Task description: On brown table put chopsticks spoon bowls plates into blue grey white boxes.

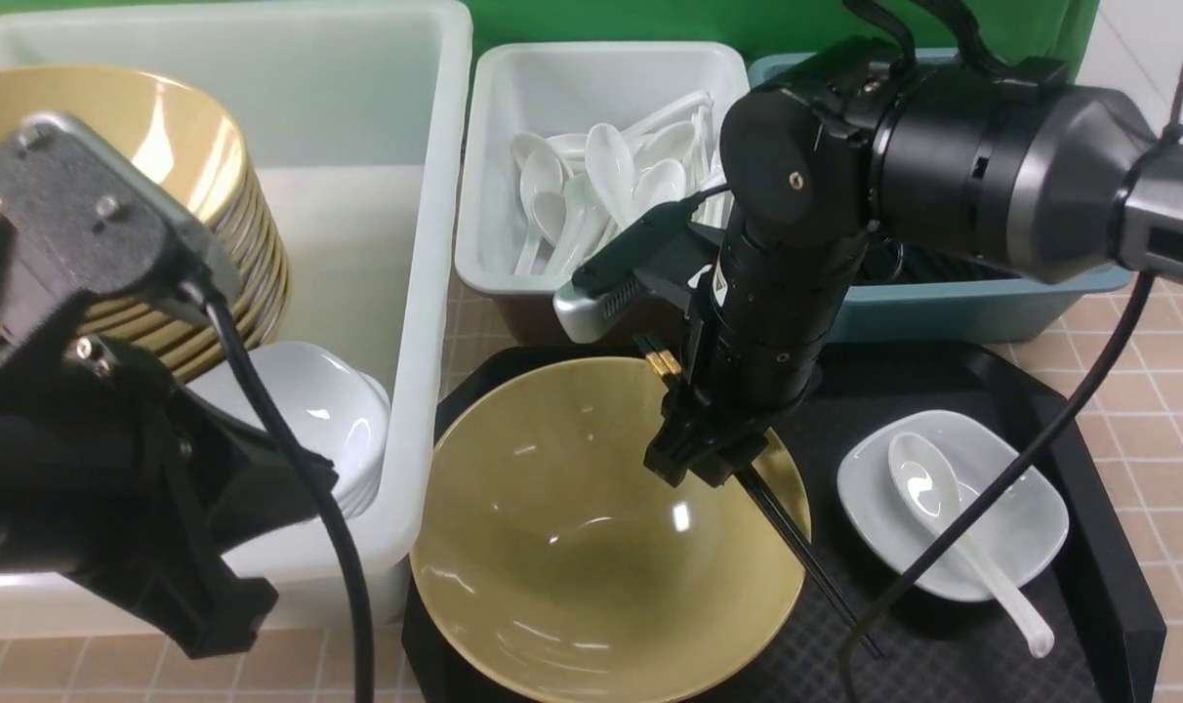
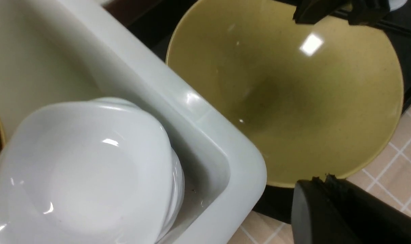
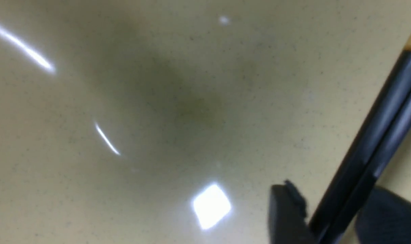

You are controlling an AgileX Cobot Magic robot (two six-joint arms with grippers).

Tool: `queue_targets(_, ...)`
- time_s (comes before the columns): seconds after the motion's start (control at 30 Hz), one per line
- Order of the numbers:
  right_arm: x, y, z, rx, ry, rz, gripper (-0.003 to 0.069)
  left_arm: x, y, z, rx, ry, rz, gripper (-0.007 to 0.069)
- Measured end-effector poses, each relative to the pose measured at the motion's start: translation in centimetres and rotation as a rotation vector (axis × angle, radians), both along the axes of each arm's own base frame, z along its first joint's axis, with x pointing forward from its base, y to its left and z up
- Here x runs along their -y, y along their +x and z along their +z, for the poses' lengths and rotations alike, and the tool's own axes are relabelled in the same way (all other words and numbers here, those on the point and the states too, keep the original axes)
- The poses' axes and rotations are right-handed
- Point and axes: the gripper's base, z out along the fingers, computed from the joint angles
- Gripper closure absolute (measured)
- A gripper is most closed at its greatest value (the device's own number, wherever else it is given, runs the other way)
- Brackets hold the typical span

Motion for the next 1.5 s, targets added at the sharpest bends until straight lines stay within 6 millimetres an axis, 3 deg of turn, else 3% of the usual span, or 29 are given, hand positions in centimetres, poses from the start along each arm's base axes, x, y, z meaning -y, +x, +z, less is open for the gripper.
queue_targets(0.17, -0.1, 0.1, -0.6, -0.019, -0.013, -0.011, 0.0487, 0.0, -0.1, -1.5, -0.042, 0.019, 0.001, 0.0623)
queue_targets(0.37, 0.1, -0.1, 0.0, -0.008, -0.004, -0.012, 0.0489, 0.0, -0.1, -1.7, -0.046, 0.016, 0.003, 0.0623)
queue_targets(0.47, 0.3, -0.4, 1.8, 0.036, 0.027, -0.011, 0.0489, 0.1, 0.0, -1.6, -0.04, 0.001, 0.008, 0.0623)
queue_targets(0.63, 1.5, -0.2, 6.8, 0.225, 0.057, -0.004, 0.0489, 1.0, 0.9, -0.6, 0.018, -0.187, 0.083, 0.0623)
queue_targets(0.77, 3.4, 1.5, 9.7, 0.363, 0.091, -0.059, 0.0489, 2.0, 2.9, 0.1, 0.09, -0.36, 0.152, 0.0623)
queue_targets(0.83, 5.6, 3.8, 11.2, 0.472, 0.144, -0.152, 0.0489, 3.2, 5.6, 0.5, 0.126, -0.437, 0.18, 0.0623)
queue_targets(0.87, 5.8, 4.0, 11.2, 0.479, 0.149, -0.161, 0.0489, 3.3, 5.9, 0.6, 0.139, -0.435, 0.176, 0.0623)
queue_targets(0.93, 8.3, 6.6, 12.0, 0.597, 0.222, -0.27, 0.0489, 4.9, 9.1, 1.9, 0.179, -0.463, 0.148, 0.0623)
queue_targets(0.97, 8.4, 6.8, 12.0, 0.606, 0.227, -0.277, 0.0489, 4.9, 9.1, 2.3, 0.191, -0.469, 0.142, 0.0623)
queue_targets(1.0, 9.7, 8.3, 12.0, 0.671, 0.273, -0.337, 0.0489, 5.9, 10.9, 3.1, 0.215, -0.476, 0.109, 0.0623)
queue_targets(1.03, 9.9, 8.5, 12.0, 0.679, 0.279, -0.344, 0.0489, 6.0, 11.1, 3.2, 0.223, -0.472, 0.103, 0.0623)
queue_targets(1.1, 11.6, 11.0, 11.3, 0.764, 0.355, -0.429, 0.0489, 7.6, 13.5, 5.0, 0.262, -0.493, 0.031, 0.0623)
queue_targets(1.2, 12.9, 13.4, 9.8, 0.82, 0.413, -0.495, 0.0489, 8.7, 14.6, 5.5, 0.255, -0.482, -0.063, 0.0623)
queue_targets(1.37, 14.9, 17.1, 5.1, 0.796, 0.406, -0.578, 0.0489, 9.8, 14.3, 4.4, 0.142, -0.443, -0.22, 0.0623)
queue_targets(1.5, 15.4, 18.0, 1.9, 0.711, 0.358, -0.619, 0.0468, 9.9, 13.6, 4.1, 0.1, -0.406, -0.289, 0.0623)
